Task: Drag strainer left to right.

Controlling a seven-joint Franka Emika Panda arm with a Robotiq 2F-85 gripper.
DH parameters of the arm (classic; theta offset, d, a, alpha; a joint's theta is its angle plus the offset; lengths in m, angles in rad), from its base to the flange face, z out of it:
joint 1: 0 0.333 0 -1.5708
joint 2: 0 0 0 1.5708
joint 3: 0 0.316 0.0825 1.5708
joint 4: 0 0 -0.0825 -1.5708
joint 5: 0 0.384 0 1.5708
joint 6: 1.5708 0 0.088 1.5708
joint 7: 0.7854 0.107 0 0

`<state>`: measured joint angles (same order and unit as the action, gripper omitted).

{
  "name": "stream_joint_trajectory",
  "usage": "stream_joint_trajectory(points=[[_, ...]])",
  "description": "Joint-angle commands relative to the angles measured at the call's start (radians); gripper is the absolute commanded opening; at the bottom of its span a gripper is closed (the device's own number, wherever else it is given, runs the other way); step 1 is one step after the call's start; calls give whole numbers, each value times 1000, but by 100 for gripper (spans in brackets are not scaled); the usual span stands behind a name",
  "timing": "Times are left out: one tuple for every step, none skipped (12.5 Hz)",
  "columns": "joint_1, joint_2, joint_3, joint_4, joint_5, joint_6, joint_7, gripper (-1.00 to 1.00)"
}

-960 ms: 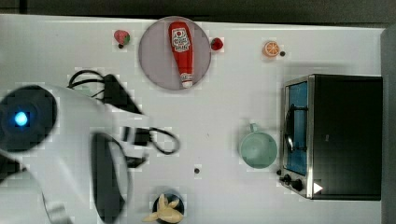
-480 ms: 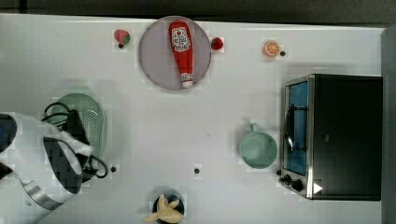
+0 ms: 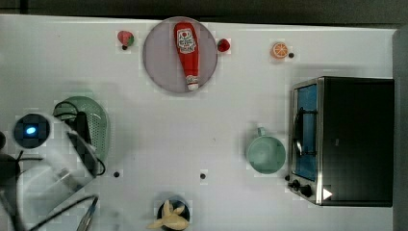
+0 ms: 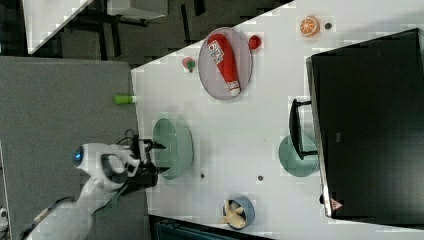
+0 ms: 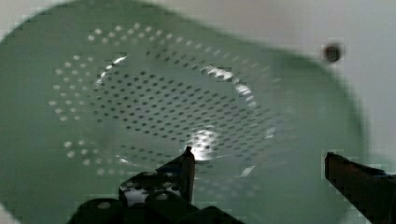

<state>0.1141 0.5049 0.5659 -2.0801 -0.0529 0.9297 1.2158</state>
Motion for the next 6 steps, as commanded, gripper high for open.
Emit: stream_joint_trajectory(points=[[-30, 55, -75, -11, -9, 99, 71, 100], [-20, 75, -94, -11, -21, 116, 71, 100], [-10, 86, -112, -14, -26, 117, 71, 100], [0, 88, -130, -20, -30, 118, 71, 100], [7, 86, -147, -27, -32, 117, 71, 100], [8, 83, -159, -35, -32, 119, 71, 100]])
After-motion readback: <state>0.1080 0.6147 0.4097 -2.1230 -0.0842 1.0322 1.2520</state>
